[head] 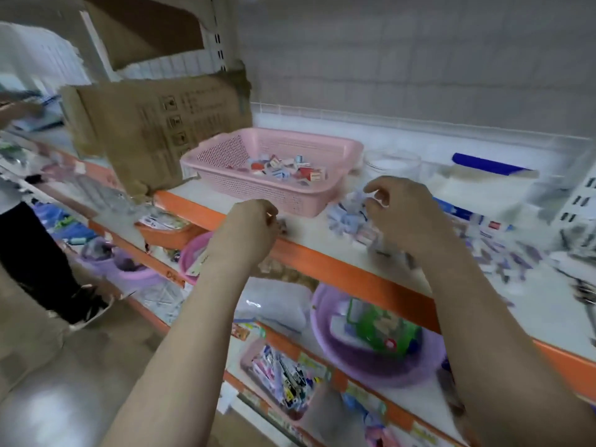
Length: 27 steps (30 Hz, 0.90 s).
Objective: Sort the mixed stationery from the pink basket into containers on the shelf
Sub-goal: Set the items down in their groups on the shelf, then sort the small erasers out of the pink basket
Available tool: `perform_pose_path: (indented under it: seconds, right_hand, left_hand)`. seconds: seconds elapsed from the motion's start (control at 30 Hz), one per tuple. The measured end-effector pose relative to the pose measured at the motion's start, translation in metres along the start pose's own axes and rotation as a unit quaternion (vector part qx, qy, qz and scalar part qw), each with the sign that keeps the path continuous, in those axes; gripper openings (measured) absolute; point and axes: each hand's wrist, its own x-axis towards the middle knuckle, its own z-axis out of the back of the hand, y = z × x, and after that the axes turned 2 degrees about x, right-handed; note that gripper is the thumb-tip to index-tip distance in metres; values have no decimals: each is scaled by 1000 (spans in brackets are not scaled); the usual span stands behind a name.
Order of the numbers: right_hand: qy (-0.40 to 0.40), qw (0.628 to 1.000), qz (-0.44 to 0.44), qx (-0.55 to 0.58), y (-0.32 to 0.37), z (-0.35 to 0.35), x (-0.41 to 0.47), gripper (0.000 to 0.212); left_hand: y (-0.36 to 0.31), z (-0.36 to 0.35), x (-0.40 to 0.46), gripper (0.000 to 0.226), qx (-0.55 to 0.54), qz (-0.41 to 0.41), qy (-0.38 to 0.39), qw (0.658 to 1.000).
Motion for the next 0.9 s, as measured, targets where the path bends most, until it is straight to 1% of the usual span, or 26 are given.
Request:
perform_pose_path:
  seconds: [0.07, 0.13, 0.23, 0.37, 0.43, 0.5, 0.57, 0.63, 0.7, 0.73, 0.77, 0.83, 0.9]
  right_hand:
    - [-5, 1000, 15, -7, 8, -21, 35, 24]
    - [8, 1000, 14, -11, 16, -40, 67, 26]
    - [28, 999, 3, -25, 28, -64, 104, 28]
    - [70, 996, -17, -57, 43, -86, 144, 28]
    - [87, 992, -25, -92, 49, -95, 163, 26]
    - [102, 984, -25, -142, 56, -103, 180, 25]
    - [115, 976, -22, -184, 62, -111, 198, 28]
    - [139, 968, -24, -206, 66, -120, 219, 34]
    - [181, 954, -32, -237, 63, -133, 240, 44]
    - [209, 944, -44, -250, 59, -142, 247, 50]
    - [239, 935, -61, -255, 53, -150, 253, 58]
    - [292, 917, -95, -254, 43, -167, 259, 75]
    - [318, 901, -111, -274, 35, -180, 258, 90]
  left_hand:
    - [10, -2, 31, 28, -14, -34, -35, 999]
    - [18, -2, 63, 27, -17, -50, -49, 997]
    - [33, -3, 108, 26, -11, -70, -30, 997]
    - [58, -5, 163, 24, -21, -66, 4, 998]
    - [70, -7, 190, 24, -27, -66, 43, 997]
    - [84, -10, 215, 24, 3, -80, 96, 992]
    - [103, -17, 241, 30, 41, -98, 154, 982]
    - [121, -21, 264, 41, 88, -106, 233, 963]
    - [132, -25, 283, 62, 138, -136, 294, 936]
    - [136, -30, 294, 71, 159, -148, 305, 927]
    - [137, -34, 304, 75, 170, -152, 311, 923]
    - [133, -38, 319, 75, 175, -152, 320, 919]
    - [123, -40, 330, 76, 187, -147, 346, 908]
